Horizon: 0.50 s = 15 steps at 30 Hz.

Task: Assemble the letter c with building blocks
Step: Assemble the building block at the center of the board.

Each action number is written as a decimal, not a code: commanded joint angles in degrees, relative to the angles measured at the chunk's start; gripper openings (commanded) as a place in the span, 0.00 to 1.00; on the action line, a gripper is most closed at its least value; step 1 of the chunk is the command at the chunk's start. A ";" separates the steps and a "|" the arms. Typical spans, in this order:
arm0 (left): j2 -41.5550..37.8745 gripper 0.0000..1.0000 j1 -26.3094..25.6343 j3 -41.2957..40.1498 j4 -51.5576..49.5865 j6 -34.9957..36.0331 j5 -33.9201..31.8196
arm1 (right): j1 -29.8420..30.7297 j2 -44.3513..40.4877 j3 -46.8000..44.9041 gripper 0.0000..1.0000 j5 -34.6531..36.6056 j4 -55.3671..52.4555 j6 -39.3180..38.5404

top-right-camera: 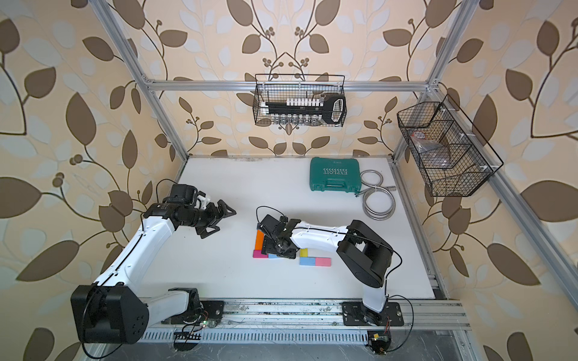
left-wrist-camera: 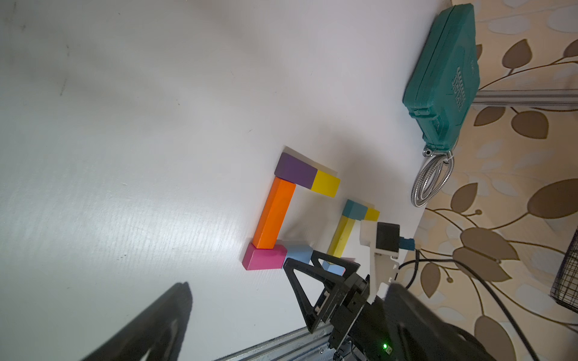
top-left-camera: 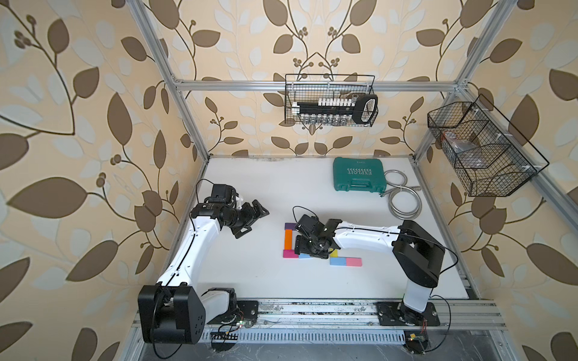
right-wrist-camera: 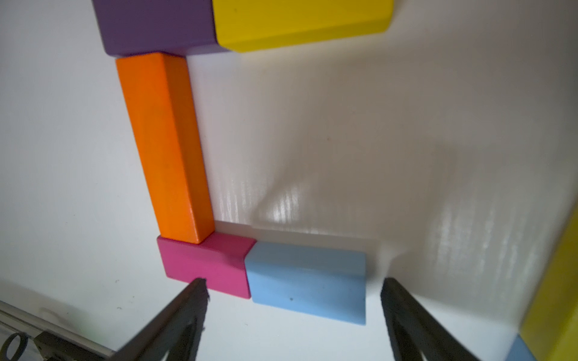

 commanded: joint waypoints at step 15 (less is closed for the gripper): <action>-1.30 0.99 -0.49 1.24 0.42 -0.79 0.71 | 0.86 1.67 2.16 0.85 -0.18 -0.29 0.16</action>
